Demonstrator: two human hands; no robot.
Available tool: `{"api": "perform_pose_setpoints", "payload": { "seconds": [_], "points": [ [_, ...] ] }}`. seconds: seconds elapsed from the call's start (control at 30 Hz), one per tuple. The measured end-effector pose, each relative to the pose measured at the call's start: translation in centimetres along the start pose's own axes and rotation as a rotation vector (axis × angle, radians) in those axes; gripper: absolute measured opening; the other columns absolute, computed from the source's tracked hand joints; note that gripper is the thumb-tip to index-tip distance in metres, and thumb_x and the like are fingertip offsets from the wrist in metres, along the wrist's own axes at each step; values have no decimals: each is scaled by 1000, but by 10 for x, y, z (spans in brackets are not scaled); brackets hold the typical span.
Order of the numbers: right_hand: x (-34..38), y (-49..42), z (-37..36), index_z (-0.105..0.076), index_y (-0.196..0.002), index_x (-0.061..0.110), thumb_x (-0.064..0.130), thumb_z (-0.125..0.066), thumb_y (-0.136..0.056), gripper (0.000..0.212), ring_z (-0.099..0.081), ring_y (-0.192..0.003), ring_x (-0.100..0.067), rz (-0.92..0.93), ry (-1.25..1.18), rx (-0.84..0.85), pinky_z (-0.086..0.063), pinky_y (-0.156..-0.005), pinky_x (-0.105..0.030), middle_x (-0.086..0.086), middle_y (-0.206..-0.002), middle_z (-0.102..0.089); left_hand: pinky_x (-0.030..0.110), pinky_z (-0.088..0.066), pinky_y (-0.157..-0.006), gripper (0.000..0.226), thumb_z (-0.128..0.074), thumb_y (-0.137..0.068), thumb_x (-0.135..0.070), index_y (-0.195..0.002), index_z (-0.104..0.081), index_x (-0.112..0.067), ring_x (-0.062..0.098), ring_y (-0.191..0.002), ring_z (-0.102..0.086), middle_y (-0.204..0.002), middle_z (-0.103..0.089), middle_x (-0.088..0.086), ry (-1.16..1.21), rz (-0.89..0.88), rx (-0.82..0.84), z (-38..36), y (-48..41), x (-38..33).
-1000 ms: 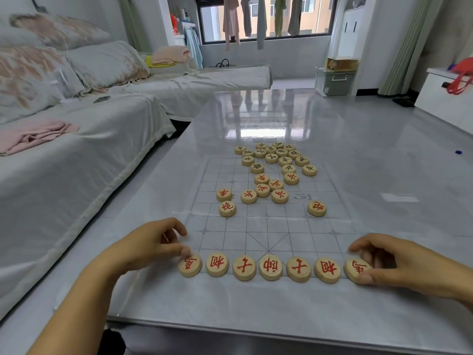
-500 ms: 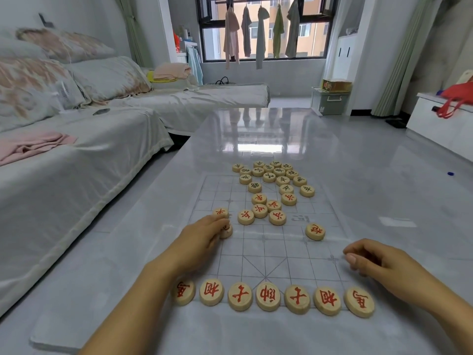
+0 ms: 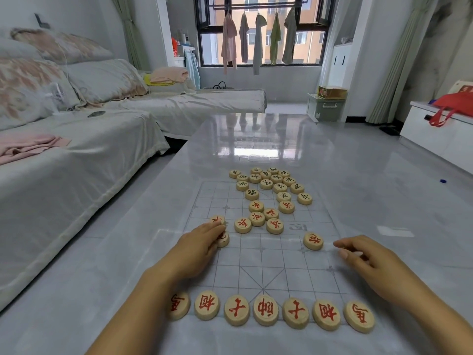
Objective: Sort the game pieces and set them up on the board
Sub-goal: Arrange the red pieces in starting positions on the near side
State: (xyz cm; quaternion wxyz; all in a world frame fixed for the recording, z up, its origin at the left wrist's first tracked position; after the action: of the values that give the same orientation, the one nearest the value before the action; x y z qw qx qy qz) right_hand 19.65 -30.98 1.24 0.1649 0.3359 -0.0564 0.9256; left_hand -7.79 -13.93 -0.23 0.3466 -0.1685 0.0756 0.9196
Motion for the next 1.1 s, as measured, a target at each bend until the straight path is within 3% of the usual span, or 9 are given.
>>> {"api": "perform_pose_setpoints", "payload": {
  "seconds": [0.03, 0.13, 0.27, 0.53, 0.87, 1.1],
  "points": [
    [3, -2, -2, -50, -101, 42, 56, -37, -80, 28, -53, -101, -3, 15, 17, 1, -40, -80, -18, 21, -109, -52, 28, -15, -118, 48, -35, -99, -22, -145, -24, -27, 10, -143, -17, -156, -19, -8, 11, 7, 2, 0, 0, 1],
    [8, -9, -8, -47, -122, 34, 31, -40, -95, 28, -43, -121, -6, 44, 104, -3, -35, -98, -22, 14, -128, -46, 29, -17, -119, 50, -36, -98, -20, -145, -22, -30, 10, -142, -20, -155, -21, -9, 54, 20, 0, 1, 2, 5],
    [7, -19, -10, -33, -140, 30, 30, -37, -97, 43, -28, -138, -10, -7, 115, 24, -24, -113, -29, 10, -149, -31, 27, -20, -115, 50, -36, -98, -18, -144, -22, -30, 12, -140, -26, -154, -24, -8, 84, 26, -15, 5, 5, 3],
    [4, -27, -17, -17, -144, 37, 24, -33, -99, 49, -25, -139, -10, 11, 110, 130, -22, -112, -27, 10, -152, -25, 32, -26, -115, 51, -34, -98, -19, -145, -19, -32, 15, -139, -30, -153, -27, -5, 118, 76, 10, 7, 10, 11],
    [6, -24, -20, -24, -144, 33, 19, -32, -99, 47, -27, -138, -8, 36, 188, 177, -20, -112, -22, 12, -151, -27, 34, -29, -113, 49, -31, -98, -19, -144, -19, -31, 18, -136, -35, -152, -30, -3, 148, 135, -11, 7, 9, 14],
    [5, -25, -20, -27, -143, 34, 17, -33, -98, 48, -27, -138, -7, 43, 172, 194, -20, -113, -23, 14, -151, -27, 30, -22, -114, 48, -31, -98, -13, -143, -26, -25, 16, -140, -27, -153, -27, -2, 92, 136, -101, 7, 4, 13]
  ]
}}
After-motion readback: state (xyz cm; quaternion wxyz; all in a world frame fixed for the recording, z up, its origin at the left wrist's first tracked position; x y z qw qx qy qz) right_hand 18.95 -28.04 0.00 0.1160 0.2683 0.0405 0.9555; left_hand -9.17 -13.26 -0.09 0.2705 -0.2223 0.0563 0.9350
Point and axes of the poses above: each hand's wrist, its own y-axis away from the middle knuckle, its own z-axis out of the back of the hand, x = y × z, the point moved 1 cm from there along -y, towards the middle knuckle
